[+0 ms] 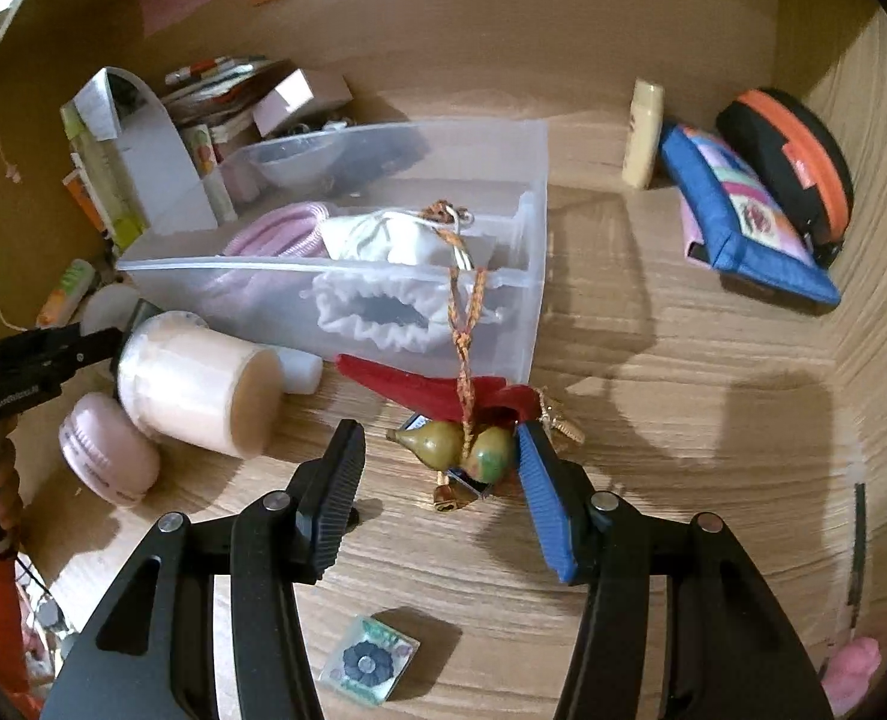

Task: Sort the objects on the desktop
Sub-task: 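Move the right tool to the gold bead ornament while the left tool approaches the white tape roll, then grasp the gold bead ornament with the right tool while the left tool grasps the white tape roll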

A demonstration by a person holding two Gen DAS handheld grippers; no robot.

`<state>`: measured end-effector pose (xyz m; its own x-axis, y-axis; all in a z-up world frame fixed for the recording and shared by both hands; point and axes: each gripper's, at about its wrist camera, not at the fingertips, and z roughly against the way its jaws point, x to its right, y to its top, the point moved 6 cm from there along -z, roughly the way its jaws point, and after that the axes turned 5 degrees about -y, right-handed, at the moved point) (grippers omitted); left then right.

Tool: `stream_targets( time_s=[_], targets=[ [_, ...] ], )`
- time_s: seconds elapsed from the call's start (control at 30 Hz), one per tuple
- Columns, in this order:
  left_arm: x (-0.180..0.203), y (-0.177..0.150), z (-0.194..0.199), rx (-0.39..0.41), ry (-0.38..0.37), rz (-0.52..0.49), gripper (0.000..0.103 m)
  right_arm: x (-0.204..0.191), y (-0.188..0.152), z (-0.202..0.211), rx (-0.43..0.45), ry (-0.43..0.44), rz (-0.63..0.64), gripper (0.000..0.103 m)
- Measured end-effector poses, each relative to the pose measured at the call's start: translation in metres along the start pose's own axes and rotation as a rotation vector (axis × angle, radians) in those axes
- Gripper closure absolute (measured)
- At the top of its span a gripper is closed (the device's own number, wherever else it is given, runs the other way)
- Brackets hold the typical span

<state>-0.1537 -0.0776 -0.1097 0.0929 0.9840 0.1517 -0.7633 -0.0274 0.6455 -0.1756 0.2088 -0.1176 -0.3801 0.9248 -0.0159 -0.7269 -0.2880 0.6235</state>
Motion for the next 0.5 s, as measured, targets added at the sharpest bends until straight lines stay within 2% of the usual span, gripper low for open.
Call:
stream_targets(
  time_s=[0.07,0.1,0.13,0.2,0.33,0.5],
  targets=[
    [0.0,0.001,-0.003,-0.004,0.007,-0.001,0.058,0.002,-0.002,-0.003,-0.005,-0.006,-0.013,0.054],
    [-0.001,0.001,-0.005,-0.005,0.009,-0.001,0.058,0.004,-0.002,-0.005,-0.011,-0.005,-0.02,0.058],
    [-0.001,0.002,-0.006,-0.005,0.009,0.002,0.058,0.005,-0.002,-0.006,-0.012,-0.007,-0.026,0.067],
    [-0.001,0.003,-0.008,0.0,0.006,0.005,0.061,0.008,-0.003,-0.007,-0.014,-0.007,-0.038,0.074],
    [0.003,0.004,-0.013,0.002,0.012,-0.01,0.073,0.01,-0.004,-0.003,-0.002,-0.003,-0.044,0.074],
    [0.003,0.005,-0.011,0.023,0.025,-0.01,0.074,0.005,0.0,0.013,0.041,0.007,-0.016,0.074]
  ],
)
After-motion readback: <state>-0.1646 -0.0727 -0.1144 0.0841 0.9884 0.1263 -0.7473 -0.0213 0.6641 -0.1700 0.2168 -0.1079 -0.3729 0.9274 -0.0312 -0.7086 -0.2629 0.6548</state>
